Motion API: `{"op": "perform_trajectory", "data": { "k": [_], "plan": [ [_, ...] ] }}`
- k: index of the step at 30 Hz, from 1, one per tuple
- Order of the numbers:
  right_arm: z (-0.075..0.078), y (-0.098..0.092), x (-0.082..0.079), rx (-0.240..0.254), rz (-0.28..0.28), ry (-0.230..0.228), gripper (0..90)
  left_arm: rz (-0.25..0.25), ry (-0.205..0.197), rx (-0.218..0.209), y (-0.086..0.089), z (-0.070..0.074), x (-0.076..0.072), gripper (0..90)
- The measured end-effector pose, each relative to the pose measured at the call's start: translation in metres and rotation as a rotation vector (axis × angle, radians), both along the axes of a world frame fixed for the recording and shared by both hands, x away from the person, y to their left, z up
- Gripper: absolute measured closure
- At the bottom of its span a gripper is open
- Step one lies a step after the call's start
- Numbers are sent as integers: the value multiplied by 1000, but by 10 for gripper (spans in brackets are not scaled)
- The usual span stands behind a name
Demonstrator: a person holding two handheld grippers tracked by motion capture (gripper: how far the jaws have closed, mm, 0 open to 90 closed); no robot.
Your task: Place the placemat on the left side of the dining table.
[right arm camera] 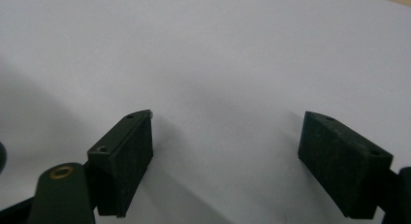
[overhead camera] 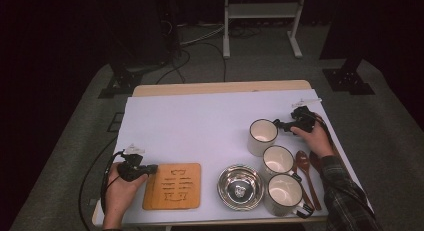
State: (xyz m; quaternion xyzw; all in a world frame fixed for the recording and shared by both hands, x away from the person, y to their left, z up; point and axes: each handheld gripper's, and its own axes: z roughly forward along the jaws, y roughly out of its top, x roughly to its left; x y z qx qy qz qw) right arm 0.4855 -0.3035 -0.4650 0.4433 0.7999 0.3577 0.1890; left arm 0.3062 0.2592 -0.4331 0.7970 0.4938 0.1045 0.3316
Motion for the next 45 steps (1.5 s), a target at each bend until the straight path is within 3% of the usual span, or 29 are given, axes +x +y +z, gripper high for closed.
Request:
{"op": "perform_trajectory", "data": {
  "k": [8, 22, 32, 39, 45],
  "plan": [
    [0, 0, 0, 0, 0, 0, 184, 14, -15, -7, 6, 3, -3, 900],
    [0, 0, 0, 1, 0, 1, 184, 104, -69, 6, 34, 9, -10, 858],
    [0, 0, 0, -2, 0, 1, 184, 148, -91, 75, 41, 2, -10, 697],
    [0, 0, 1, -1, 1, 3, 183, 208, -133, 122, 50, -2, -17, 479],
    [1, 0, 1, -2, 1, 3, 183, 224, -148, 137, 57, -6, -20, 371]
  ]
}}
